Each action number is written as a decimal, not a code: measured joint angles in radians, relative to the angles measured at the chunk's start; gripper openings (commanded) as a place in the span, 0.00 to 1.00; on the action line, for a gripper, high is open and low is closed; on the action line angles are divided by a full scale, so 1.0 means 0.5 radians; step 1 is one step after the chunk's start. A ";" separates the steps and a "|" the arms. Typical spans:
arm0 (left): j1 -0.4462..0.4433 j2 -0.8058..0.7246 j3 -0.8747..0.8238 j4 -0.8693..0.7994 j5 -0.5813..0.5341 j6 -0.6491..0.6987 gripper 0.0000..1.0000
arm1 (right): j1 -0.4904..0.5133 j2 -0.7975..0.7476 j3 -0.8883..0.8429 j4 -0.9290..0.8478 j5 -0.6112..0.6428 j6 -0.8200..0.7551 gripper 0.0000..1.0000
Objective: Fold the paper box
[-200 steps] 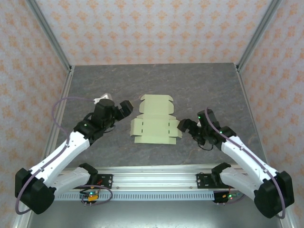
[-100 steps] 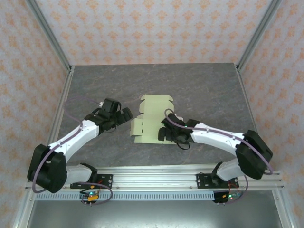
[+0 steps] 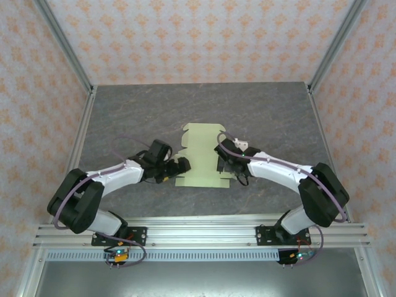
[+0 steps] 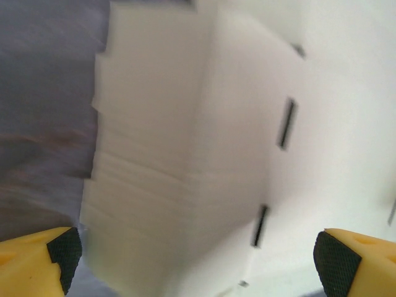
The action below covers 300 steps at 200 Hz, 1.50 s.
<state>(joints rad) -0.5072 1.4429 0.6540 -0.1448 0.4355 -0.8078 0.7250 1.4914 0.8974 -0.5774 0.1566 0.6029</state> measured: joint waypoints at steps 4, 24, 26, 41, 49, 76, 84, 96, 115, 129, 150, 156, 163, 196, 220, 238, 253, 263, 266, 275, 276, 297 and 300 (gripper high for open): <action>-0.036 0.007 -0.001 0.023 0.004 -0.011 1.00 | -0.021 0.000 0.004 -0.005 0.005 -0.010 0.99; -0.163 0.018 -0.021 0.174 0.069 -0.121 1.00 | -0.107 0.000 0.034 -0.042 0.010 -0.019 0.99; -0.172 0.018 -0.024 0.189 0.077 -0.134 1.00 | -0.114 -0.001 0.037 -0.047 0.011 -0.014 0.99; -0.262 0.018 -0.047 0.309 0.127 -0.219 1.00 | -0.151 -0.031 0.045 -0.083 0.021 0.041 0.99; -0.301 0.021 -0.048 0.365 0.164 -0.248 1.00 | -0.162 -0.073 0.037 -0.101 0.023 0.083 0.99; -0.361 0.054 -0.009 0.505 0.278 -0.292 1.00 | -0.178 -0.401 -0.095 -0.092 0.014 0.278 0.99; -0.362 0.063 0.002 0.521 0.291 -0.292 1.00 | -0.185 -0.514 -0.147 -0.095 0.015 0.347 0.99; -0.360 0.063 0.014 0.523 0.295 -0.288 1.00 | -0.203 -0.675 -0.224 -0.094 0.016 0.478 0.99; -0.353 0.018 0.041 0.430 0.249 -0.227 1.00 | -0.226 -0.906 -0.371 -0.076 -0.042 0.739 0.99; -0.341 -0.105 0.052 0.303 0.144 -0.146 1.00 | -0.213 -1.052 -0.530 0.059 -0.176 0.961 0.99; -0.297 -0.335 0.104 0.159 -0.085 -0.005 1.00 | -0.111 -1.135 -0.741 0.306 -0.308 1.289 0.99; -0.282 -0.369 0.128 0.145 -0.147 0.034 1.00 | -0.076 -1.134 -0.787 0.375 -0.324 1.370 0.99; -0.265 -0.383 0.172 0.127 -0.226 0.079 1.00 | -0.035 -1.131 -0.842 0.478 -0.336 1.455 0.99; -0.221 -0.165 0.316 0.172 -0.471 0.230 1.00 | 0.008 -1.064 -1.059 1.060 -0.344 1.674 0.99; -0.223 0.074 0.336 0.207 -0.533 0.308 1.00 | 0.008 -0.974 -1.243 1.437 -0.336 1.736 1.00; -0.238 0.167 0.343 0.205 -0.600 0.366 1.00 | 0.008 -0.958 -1.296 1.540 -0.327 1.735 1.00; -0.255 0.241 0.405 0.166 -0.665 0.410 1.00 | 0.008 -0.958 -1.308 1.604 -0.320 1.743 1.00; -0.263 0.291 0.454 0.153 -0.712 0.423 1.00 | 0.008 -0.958 -1.318 1.635 -0.314 1.763 1.00; -0.268 0.303 0.468 0.148 -0.727 0.424 1.00 | 0.007 -0.960 -1.323 1.640 -0.313 1.766 1.00; -0.269 0.340 0.500 0.145 -0.766 0.430 1.00 | 0.008 -0.974 -1.336 1.639 -0.314 1.785 1.00; -0.269 0.343 0.503 0.145 -0.769 0.430 1.00 | 0.007 -0.974 -1.337 1.638 -0.314 1.787 1.00; -0.280 0.404 0.533 0.101 -0.838 0.429 1.00 | 0.008 -1.073 -1.341 1.540 -0.313 1.810 1.00; -0.282 0.413 0.537 0.088 -0.845 0.428 1.00 | 0.008 -1.093 -1.341 1.523 -0.312 1.810 1.00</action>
<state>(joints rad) -0.6483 1.6493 0.9226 -0.1009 0.0128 -0.5938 0.7288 0.9447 0.2272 0.1841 0.0006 1.5082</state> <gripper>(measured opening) 0.999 0.997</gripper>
